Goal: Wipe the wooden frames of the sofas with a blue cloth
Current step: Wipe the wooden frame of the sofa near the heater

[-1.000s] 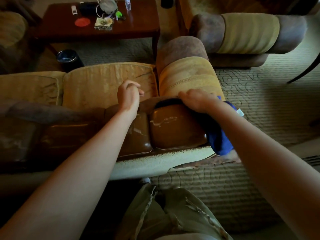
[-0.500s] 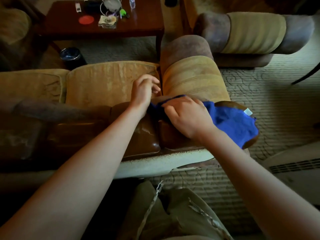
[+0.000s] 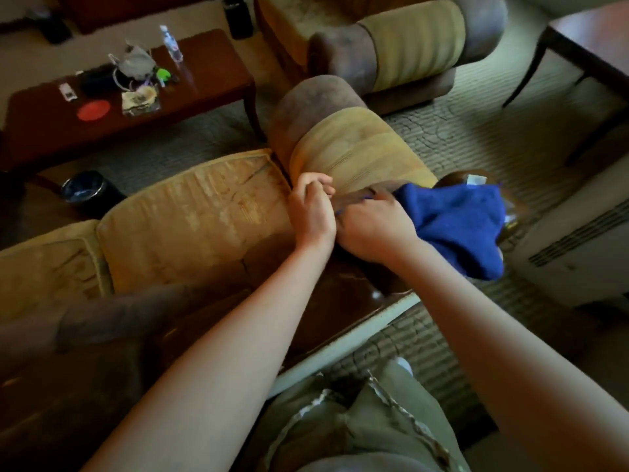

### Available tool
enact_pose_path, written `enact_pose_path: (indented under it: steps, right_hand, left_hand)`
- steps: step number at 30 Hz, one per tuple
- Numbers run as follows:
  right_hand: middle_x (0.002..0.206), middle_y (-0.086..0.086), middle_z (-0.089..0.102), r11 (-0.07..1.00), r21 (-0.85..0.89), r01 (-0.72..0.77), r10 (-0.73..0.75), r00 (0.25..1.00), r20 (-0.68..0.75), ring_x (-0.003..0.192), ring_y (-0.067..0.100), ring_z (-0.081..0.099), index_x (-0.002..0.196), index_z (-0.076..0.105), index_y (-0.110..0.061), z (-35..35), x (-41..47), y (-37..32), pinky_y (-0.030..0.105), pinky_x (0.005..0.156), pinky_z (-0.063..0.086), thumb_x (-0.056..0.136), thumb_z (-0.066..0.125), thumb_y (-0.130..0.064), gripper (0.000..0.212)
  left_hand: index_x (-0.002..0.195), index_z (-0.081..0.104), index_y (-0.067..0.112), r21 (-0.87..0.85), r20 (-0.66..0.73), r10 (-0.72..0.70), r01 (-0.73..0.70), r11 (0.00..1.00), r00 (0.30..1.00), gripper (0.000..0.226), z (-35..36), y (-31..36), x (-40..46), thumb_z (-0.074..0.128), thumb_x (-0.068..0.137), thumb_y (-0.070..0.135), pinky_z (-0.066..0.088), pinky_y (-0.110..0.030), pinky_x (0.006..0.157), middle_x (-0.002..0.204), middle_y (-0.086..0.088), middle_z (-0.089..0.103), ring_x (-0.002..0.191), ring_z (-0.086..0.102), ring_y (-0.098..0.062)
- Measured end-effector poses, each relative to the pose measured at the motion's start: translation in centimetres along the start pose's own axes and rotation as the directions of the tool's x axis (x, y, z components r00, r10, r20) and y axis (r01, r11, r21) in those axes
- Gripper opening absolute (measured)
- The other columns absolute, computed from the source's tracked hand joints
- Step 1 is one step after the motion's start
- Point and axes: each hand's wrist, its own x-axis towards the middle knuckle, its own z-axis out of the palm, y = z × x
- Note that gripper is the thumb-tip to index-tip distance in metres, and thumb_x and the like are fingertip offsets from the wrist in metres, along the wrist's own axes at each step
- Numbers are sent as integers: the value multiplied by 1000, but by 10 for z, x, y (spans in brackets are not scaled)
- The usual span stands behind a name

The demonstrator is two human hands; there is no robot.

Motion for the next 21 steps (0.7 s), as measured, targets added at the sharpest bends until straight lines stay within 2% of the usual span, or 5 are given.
enact_pose_path:
  steps: [3,6,10,14,21]
  right_hand:
    - [97,-7,67,989,128,-69,88,984,-152,105,13,55,74,59,-24,8,-33,0,36,101,23,89,22,-37,42]
    - [119,-14,64,938,306,-165,269,902,-337,123,6,48,101,70,-29,15,-59,12,39,106,19,89,20,-41,53]
    - [132,-14,56,881,287,-377,454,844,-285,132,8,39,117,63,-33,14,-49,41,51,111,14,94,25,-39,44]
    - [143,-7,46,849,210,-484,523,828,-202,138,15,32,129,54,-28,12,-40,35,53,112,9,98,33,-32,38]
    - [142,-4,48,875,200,-441,485,784,-388,136,17,39,131,55,-25,53,-106,-34,53,112,20,96,41,-31,38]
  left_hand:
    - [70,58,13,-65,59,33,-29,997,998,22,-2,2,-2,38,79,13,43,-18,66,66,-2,54,67,52,-12]
    - [67,55,19,31,161,63,-69,997,985,23,1,4,-2,33,69,21,44,-29,75,67,2,54,69,52,-12]
    - [73,56,18,150,267,67,-111,983,961,26,3,5,-3,31,68,24,45,-32,80,73,4,56,82,55,-19]
    - [71,57,17,196,289,55,-116,974,956,27,5,5,-2,32,66,24,47,-34,81,78,-2,60,88,60,-28]
    - [60,55,23,167,290,68,-121,979,955,21,7,-3,0,35,64,24,52,-46,83,70,-2,63,83,63,-32]
